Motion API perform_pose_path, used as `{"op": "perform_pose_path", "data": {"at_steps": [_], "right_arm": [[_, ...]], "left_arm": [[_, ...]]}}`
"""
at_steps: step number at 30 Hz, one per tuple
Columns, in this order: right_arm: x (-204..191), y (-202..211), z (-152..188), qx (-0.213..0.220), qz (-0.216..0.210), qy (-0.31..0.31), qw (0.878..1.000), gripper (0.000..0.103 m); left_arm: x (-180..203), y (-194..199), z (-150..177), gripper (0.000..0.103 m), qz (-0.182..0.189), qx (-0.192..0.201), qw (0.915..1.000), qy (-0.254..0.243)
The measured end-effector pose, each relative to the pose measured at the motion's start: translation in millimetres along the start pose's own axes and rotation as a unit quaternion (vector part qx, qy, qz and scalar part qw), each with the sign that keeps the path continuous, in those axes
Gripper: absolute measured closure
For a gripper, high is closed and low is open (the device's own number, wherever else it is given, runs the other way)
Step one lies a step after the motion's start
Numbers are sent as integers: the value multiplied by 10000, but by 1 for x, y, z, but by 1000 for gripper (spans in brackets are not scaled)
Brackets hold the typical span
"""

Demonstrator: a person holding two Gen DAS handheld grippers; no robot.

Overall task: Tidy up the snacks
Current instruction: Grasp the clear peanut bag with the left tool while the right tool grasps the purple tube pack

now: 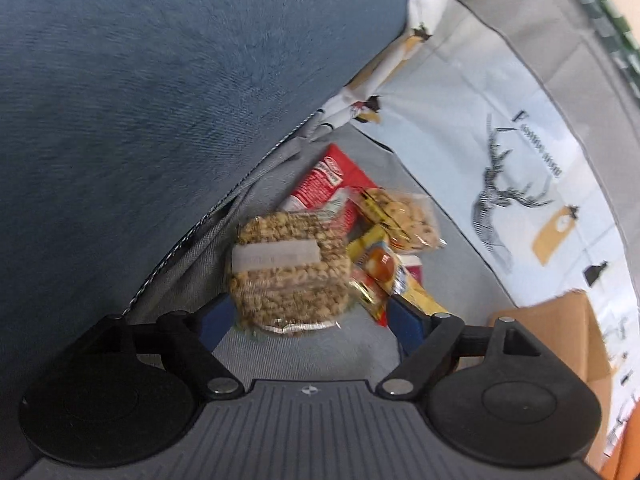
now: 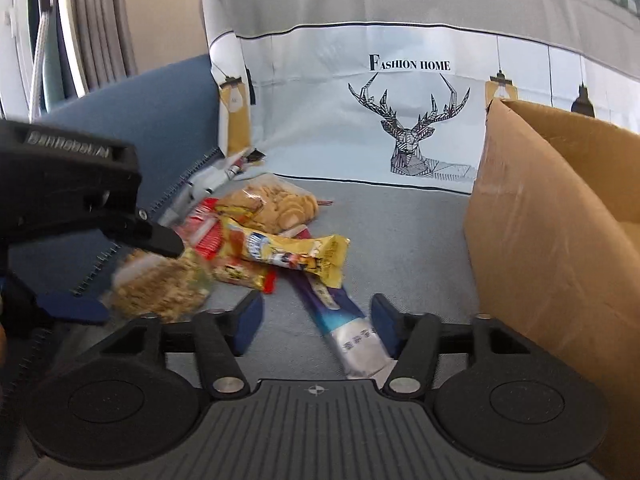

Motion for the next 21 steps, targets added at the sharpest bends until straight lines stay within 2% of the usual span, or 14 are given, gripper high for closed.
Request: {"op": "perform_pose_path", "data": {"at_steps": [7,10,11,12,15,19,21], "right_arm": [[13,-27,9,-385,233,-147,9989,36],[14,-29,9,-363,221,-138,9990,36],[14,-29,9,-353,214,-139,9990,40],[14,-29,10,-344,205,-121,9991,50],[14,-27,8,-318,102,-76,9994,68],[13,-23,9,-311,15,-30,9995,75],[13,-20,10,-290,-52,-27,9996,83]], "left_arm": [[12,-19,-7,8,-305,23,9994,-157],[18,-24,-8,8,-425,60,9987,-287],[19,-26,-7,8,-466,66,9983,-340],[20,-26,-7,8,-494,72,9981,-373],[21,-28,-6,8,-538,84,9975,-444],[20,-27,-5,8,-516,94,9975,-473],[20,-27,-5,8,-505,98,9975,-477]]}}
Point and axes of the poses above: each gripper's, at about its wrist camera, not at the fingertips, and y roughly against the way its jaws point, x to its right, z to its underside, the point moved 1 cm from there along -y, roughly the way its jaws point, and after that the axes turned 5 degrees about -y, right-handed, at the moved point
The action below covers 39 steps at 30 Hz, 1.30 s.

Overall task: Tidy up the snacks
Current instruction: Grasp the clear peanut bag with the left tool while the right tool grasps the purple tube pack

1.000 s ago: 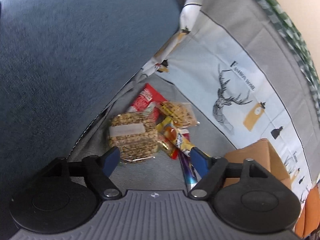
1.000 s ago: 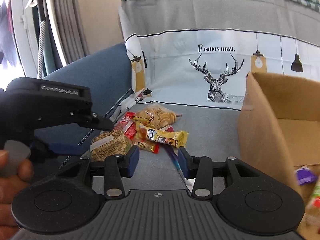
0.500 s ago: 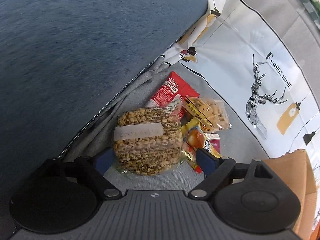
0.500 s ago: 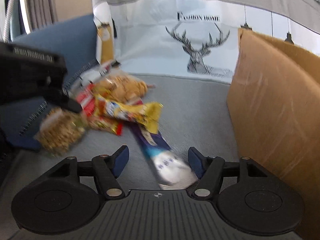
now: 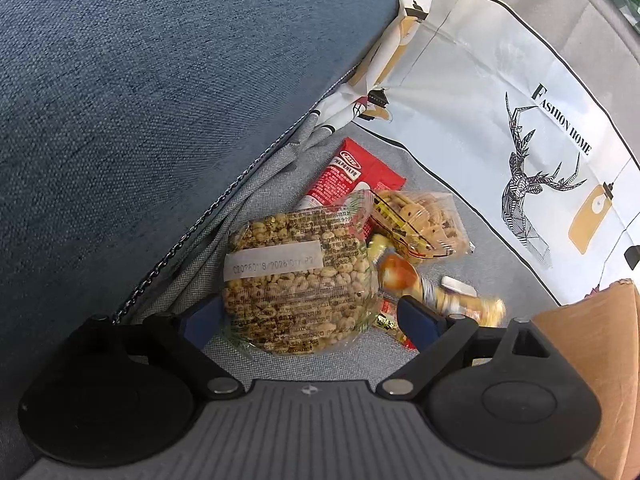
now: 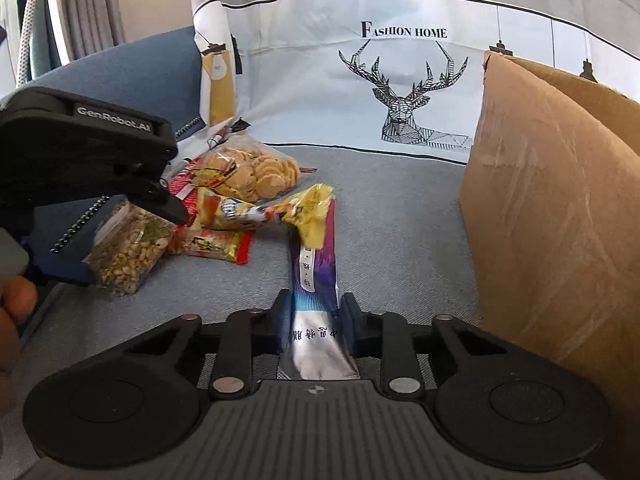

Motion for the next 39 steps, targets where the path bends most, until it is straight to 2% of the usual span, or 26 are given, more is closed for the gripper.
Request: {"op": "perform_pose_path", "data": {"at_steps": [4,6,8,11,20,24,29,34,39], "right_arm": [[-3,8,1,78,-108,111,9999,86],[-4,10,3,53,-140,166,9998,86],[-4,10,4,39,-133,190,9997,86],[-5,10,4,35,-127,212,9997,86],[-8,17,8,-50,-289,451,9986,86],[-10,32,15,-225,-466,628,9967,86],[-15,64,27,-320,-696,805,9938,87],[-12,90,42,-617,-791,807,9917,87],[-12,103,53,-833,-784,882,9895,86]], "left_arm": [[-1,0,0,9,13,-6,10000,19],[-1,1,0,12,-14,-1,10000,8],[0,2,0,19,-80,7,9999,-67],[-2,3,0,21,-102,-4,9998,-178],[0,15,7,23,-76,-52,9990,-441],[-2,25,15,23,6,-129,9980,-624],[-7,42,30,23,103,-334,9965,-764],[-21,63,51,23,379,-649,9956,-553],[-20,63,67,23,307,-1017,9899,-940]]}}
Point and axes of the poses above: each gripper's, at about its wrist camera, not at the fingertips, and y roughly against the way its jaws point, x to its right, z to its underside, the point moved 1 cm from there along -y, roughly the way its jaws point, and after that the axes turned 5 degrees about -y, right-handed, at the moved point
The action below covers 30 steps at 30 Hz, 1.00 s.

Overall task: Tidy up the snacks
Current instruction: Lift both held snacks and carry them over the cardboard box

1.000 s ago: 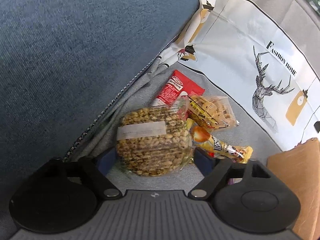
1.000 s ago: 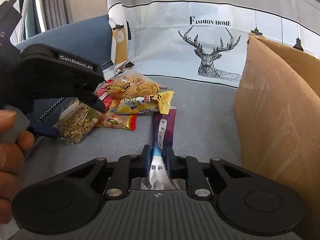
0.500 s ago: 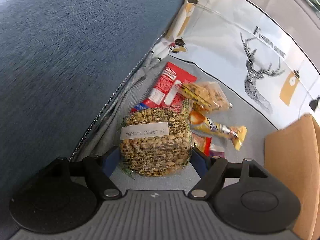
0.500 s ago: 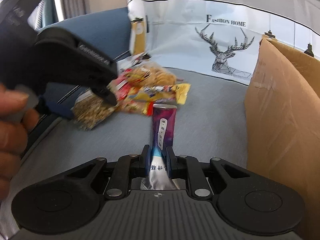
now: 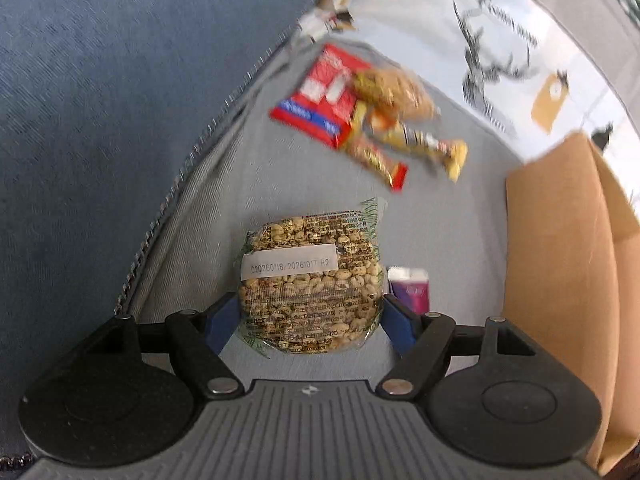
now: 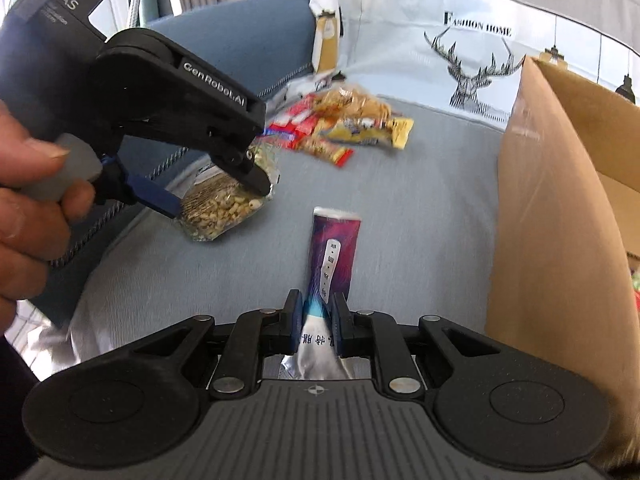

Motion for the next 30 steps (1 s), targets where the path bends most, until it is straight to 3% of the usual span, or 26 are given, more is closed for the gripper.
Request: {"op": "perform_pose_path", "data": {"at_steps": [4,6,9,16,20,22,29,30], "right_arm": [[2,-3,3,-108,45,6,9999,81],[6,-3,2,-74,80,-40,9999,64],[8,-6,1,-44,20,-77,10000,51],[12,-13,-2,35,41,-230,9997,51],[13,-19,-4,43,40,-294,9996,53],[13,-22,-3,19,42,-268,9996,71],[9,-16,-2,205,233,16,9995,82],[10,-15,-3,230,211,2,9995,88]], "left_arm": [[2,-5,4,21,-22,-118,9997,-198],[3,-5,4,19,-21,-137,9996,-243],[4,-8,3,18,-38,-178,9995,-260],[7,-10,-1,14,-92,-165,9995,-254],[10,-13,-1,11,-168,-179,9991,-353],[13,-14,-1,9,-199,-179,9987,-424],[20,-17,1,6,-313,-183,9975,-602],[20,-17,1,6,-321,-185,9974,-615]]}}
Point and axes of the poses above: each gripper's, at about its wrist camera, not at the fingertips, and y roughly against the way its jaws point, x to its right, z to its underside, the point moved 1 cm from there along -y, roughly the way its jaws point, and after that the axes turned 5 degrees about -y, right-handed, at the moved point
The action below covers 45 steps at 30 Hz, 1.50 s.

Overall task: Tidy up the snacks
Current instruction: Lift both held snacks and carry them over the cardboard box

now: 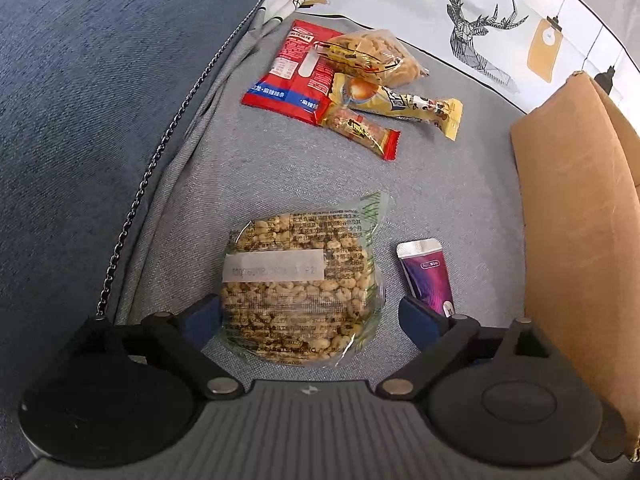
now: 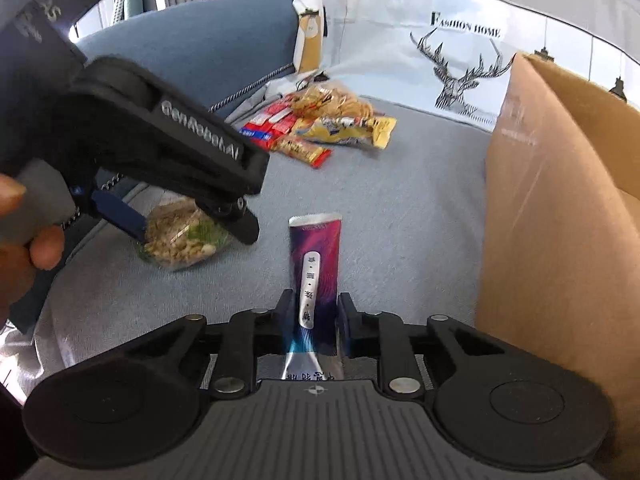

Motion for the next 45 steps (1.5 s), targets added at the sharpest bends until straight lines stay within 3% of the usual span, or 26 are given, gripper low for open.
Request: {"op": "perform_pose_path", "data": {"at_steps": [7,11,15,21,23,25,31,45], "right_arm": [[-1,0,2,-49,-11,67,10000,87],[-2,-5,2,-180,63,80,9998,69],[1,-8,3,-206,28,23,9998,69],[-1,-6,4,-91,23,135,9999,87],[-1,-2,3,4,40,137,9999,90],[-1,3,2,108,67,158,9998,90],[-4,14,1,326,84,254,9991,90],[0,68,-15,1314,165,155,9911,90]], "left_arm": [[1,-2,-1,6,-39,-21,10000,-49],[1,-2,-1,6,-37,-48,10000,-77],[1,-2,-1,6,-48,-56,9999,-97],[4,-4,0,7,-145,-57,9997,-205],[5,-4,0,13,-236,-44,9994,-260],[5,-4,0,18,-352,-14,9989,-294],[1,3,-3,22,-272,152,9994,-161],[-7,56,-10,22,238,1190,9920,343]]}}
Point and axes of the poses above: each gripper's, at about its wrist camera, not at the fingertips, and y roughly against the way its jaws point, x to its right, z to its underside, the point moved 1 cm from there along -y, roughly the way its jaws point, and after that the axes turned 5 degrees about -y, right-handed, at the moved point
